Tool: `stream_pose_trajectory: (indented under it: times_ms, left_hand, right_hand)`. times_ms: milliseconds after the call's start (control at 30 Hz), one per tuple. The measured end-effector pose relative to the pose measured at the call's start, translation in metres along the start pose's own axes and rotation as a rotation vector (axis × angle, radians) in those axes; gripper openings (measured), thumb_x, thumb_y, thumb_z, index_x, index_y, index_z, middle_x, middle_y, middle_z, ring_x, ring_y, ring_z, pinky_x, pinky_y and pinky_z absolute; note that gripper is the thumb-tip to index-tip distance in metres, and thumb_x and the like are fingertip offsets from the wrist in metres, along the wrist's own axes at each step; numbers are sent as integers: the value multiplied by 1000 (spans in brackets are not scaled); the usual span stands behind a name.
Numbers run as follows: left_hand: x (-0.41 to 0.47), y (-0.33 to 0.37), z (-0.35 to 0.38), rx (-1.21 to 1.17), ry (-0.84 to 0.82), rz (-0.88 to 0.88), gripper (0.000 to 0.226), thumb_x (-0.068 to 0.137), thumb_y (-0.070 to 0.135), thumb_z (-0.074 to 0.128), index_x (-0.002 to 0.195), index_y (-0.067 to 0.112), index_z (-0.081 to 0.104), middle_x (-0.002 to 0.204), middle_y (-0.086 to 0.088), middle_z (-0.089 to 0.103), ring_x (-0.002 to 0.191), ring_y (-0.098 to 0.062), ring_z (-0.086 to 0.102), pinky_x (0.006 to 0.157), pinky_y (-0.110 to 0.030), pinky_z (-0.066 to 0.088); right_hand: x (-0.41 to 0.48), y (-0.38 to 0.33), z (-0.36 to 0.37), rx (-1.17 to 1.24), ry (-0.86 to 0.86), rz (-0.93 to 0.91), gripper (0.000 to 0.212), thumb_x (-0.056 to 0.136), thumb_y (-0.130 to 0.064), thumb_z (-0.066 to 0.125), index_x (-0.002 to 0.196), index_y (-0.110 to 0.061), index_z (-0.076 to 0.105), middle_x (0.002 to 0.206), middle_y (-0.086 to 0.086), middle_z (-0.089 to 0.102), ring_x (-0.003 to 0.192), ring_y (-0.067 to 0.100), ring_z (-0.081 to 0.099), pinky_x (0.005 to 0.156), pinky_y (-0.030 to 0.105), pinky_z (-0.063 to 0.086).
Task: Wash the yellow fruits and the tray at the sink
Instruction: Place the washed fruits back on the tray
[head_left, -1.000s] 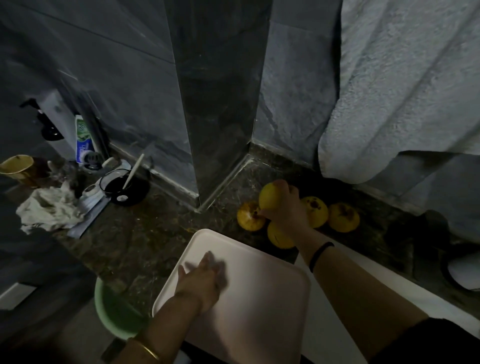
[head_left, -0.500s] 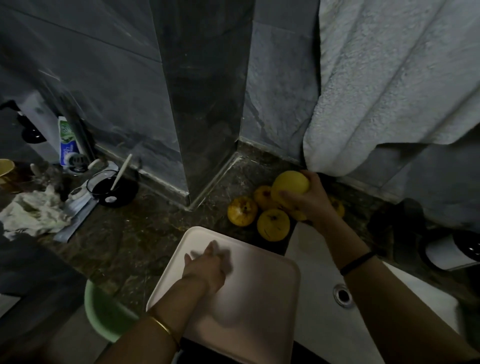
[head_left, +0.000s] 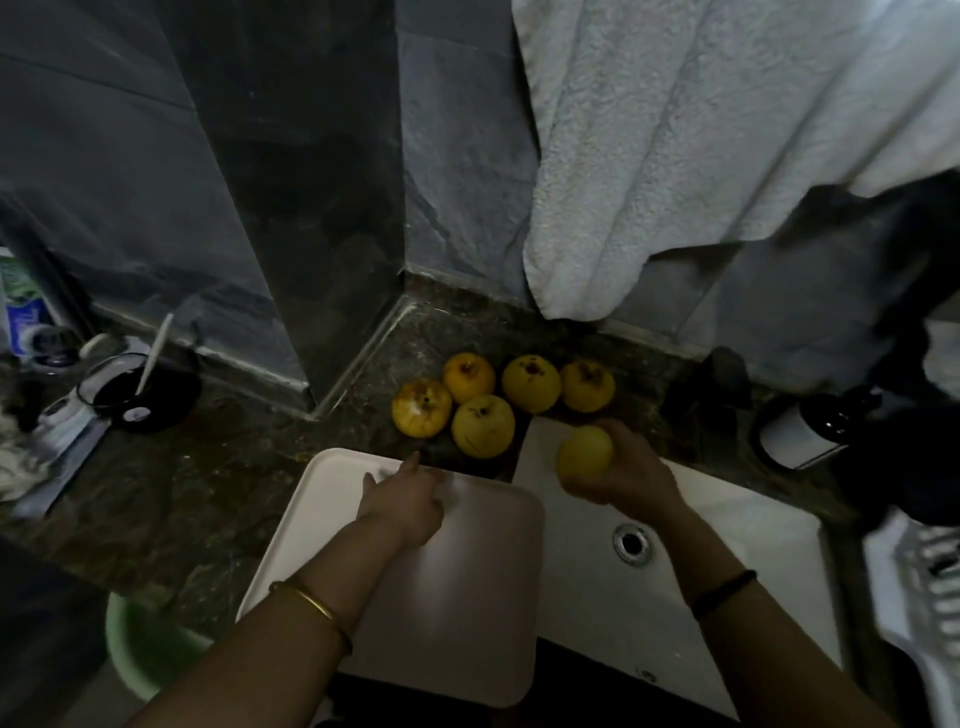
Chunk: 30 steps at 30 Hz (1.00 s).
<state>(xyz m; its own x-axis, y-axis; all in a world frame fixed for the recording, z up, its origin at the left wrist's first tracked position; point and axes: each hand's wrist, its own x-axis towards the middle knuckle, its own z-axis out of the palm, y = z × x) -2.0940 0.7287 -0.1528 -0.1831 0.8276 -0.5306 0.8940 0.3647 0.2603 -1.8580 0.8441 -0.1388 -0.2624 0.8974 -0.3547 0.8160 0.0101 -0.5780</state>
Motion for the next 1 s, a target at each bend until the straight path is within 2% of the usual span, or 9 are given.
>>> stream_pose_trajectory:
  times_ms: [67,167,300,467,600,667,767,867,1000]
  left_hand:
    - [-1,4,1,-21,-3,0,51,96,26,43,146,30,31,160,-3,7,145,-22,17,113,-54,17]
    - [-3,8,4,-37,-1,12,50,97,25,43,145,28,32,159,-3,9,146,-21,14,113,-53,17]
    - [-7,4,5,-51,0,-5,49,97,25,43,144,28,34,157,-1,17,141,-22,25,113,-52,20]
    - [-3,-5,7,-149,53,-41,44,95,24,45,139,26,43,147,-1,38,134,-21,37,111,-45,29]
    - [-2,-3,12,-304,87,-40,39,94,25,47,132,25,53,137,-1,53,126,-22,48,106,-35,37]
    - [-5,4,9,-492,86,-12,36,91,35,51,123,23,61,127,-1,61,118,-22,55,99,-32,42]
    - [-10,11,7,-880,30,35,73,69,62,60,126,16,56,118,-7,65,104,-22,62,92,-35,50]
    - [-17,9,5,-977,-85,47,66,83,51,63,137,22,39,112,-9,64,86,-20,62,67,-26,48]
    - [-19,-12,9,-1169,-164,-1,66,78,50,70,133,35,37,115,-5,64,89,-24,68,69,-33,55]
  right_hand:
    - [-1,-2,-14,374,-50,-49,74,71,-20,83,132,-24,43,131,14,48,109,30,54,88,51,52]
    - [-7,-1,-19,890,-194,103,90,45,-44,88,124,-35,45,127,12,50,106,34,56,84,51,48]
    - [-14,-2,10,202,-2,216,86,67,-43,80,139,-37,34,138,9,39,115,33,49,93,49,46]
    - [0,1,14,462,-44,122,52,87,-26,67,129,-36,38,133,11,44,109,31,50,81,43,45]
    - [-5,-16,18,-72,94,0,77,72,-36,77,137,-33,36,131,10,44,114,31,50,89,41,45]
    - [-9,-23,26,-17,78,-75,81,64,-37,82,133,-36,39,131,5,47,114,26,52,90,42,48]
    - [-19,-37,43,-66,-40,-244,89,63,-40,83,137,-34,35,133,-2,44,117,22,50,92,41,47]
    - [-26,-49,65,-9,-143,-340,95,60,-38,83,140,-28,32,134,0,42,117,21,50,91,37,46]
    - [-30,-62,84,-81,-200,-465,101,51,-51,71,142,-28,33,138,-4,42,122,18,48,92,32,45]
